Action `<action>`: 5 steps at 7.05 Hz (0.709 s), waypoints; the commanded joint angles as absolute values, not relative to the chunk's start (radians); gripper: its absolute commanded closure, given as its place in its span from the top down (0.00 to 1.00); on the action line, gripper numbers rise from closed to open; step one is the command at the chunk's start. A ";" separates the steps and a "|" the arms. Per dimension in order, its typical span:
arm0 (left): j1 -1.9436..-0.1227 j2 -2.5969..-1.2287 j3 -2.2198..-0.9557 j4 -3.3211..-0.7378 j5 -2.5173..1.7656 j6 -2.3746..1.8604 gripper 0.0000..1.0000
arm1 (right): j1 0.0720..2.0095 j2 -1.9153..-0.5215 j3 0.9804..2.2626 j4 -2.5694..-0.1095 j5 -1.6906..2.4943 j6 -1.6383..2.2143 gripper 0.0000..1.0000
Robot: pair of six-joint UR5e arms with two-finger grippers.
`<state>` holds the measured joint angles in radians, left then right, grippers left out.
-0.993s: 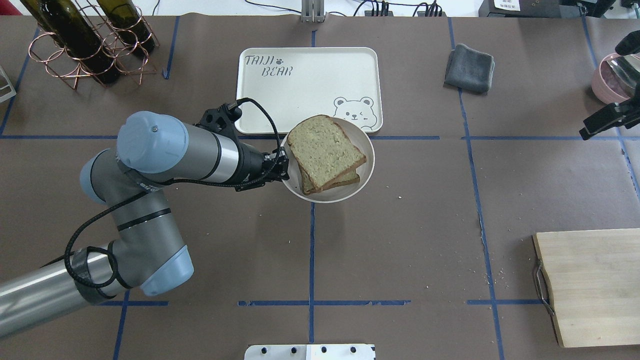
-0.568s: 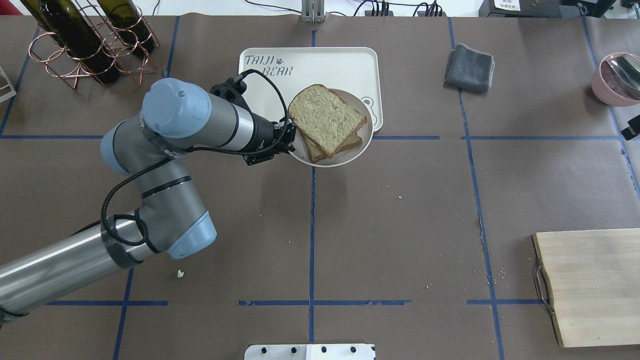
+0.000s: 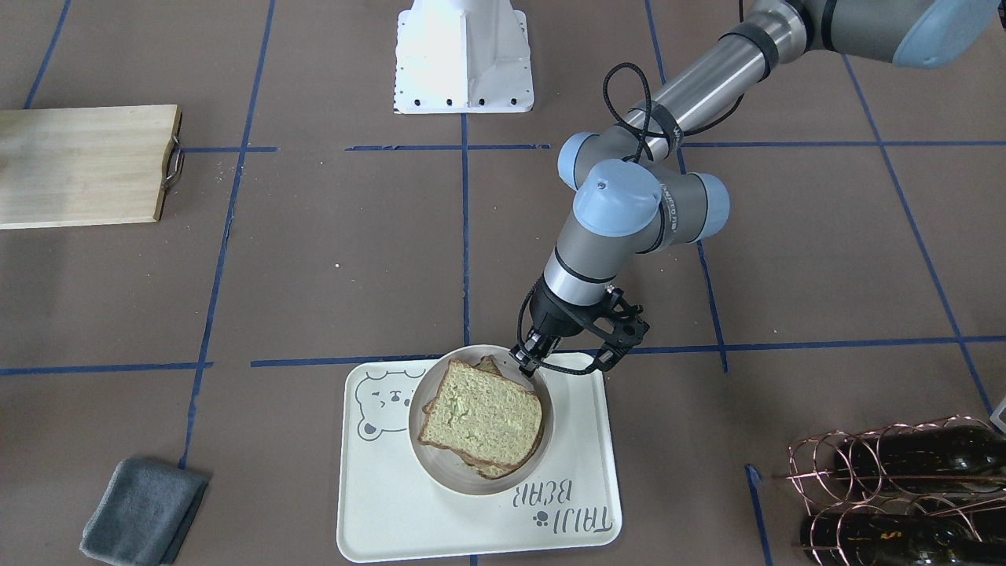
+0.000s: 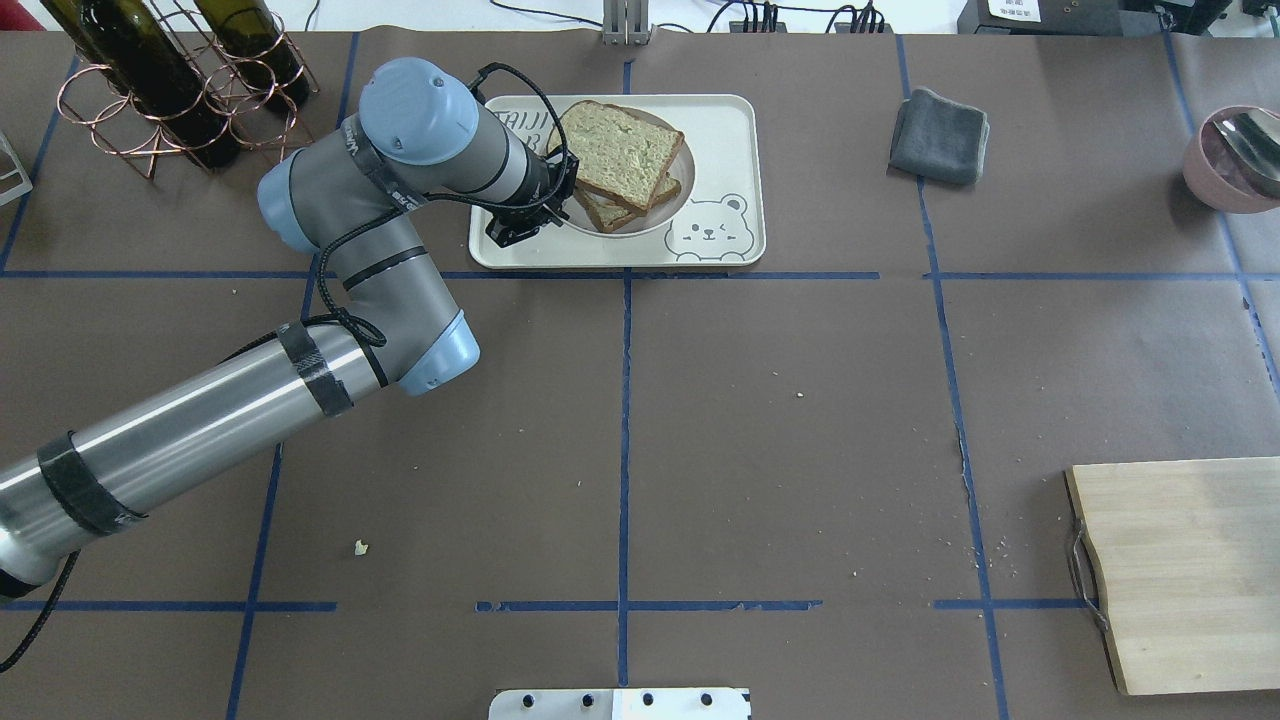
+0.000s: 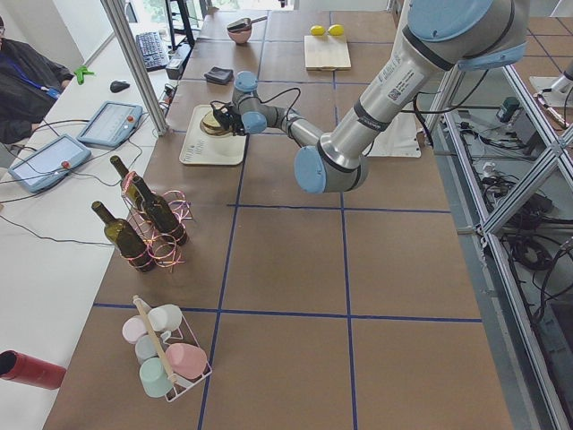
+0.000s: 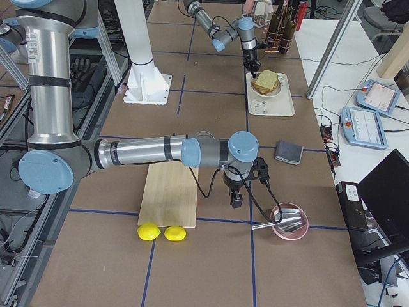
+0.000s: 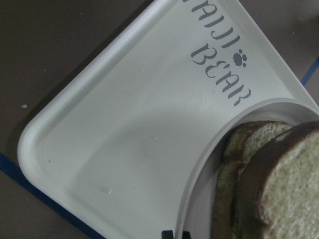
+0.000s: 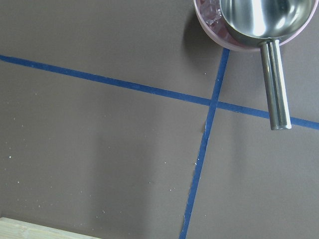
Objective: Make sandwich and place on tray
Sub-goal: 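Lift the plate with the left gripper and carry it onto the tray, then release the plate on the tray and pull the left gripper back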
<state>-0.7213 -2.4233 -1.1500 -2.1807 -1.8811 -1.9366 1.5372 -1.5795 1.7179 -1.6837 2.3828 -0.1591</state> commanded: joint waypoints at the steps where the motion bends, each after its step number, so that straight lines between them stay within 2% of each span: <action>1: -0.721 -2.450 -1.057 -2.238 -1.853 -1.953 0.00 | 1.545 -1.578 1.721 -1.683 2.382 -0.143 1.00; 3: -0.721 -2.480 -1.025 -2.238 -1.853 -1.992 0.00 | 1.548 -1.578 1.721 -1.683 2.382 -0.144 1.00; 4: -0.719 -2.485 -1.025 -2.240 -1.853 -1.990 0.61 | 1.548 -1.578 1.721 -1.683 2.382 -0.144 1.00; 5: -0.721 -2.482 -1.029 -2.240 -1.853 -1.982 1.00 | 1.548 -1.578 1.720 -1.683 2.381 -0.144 1.00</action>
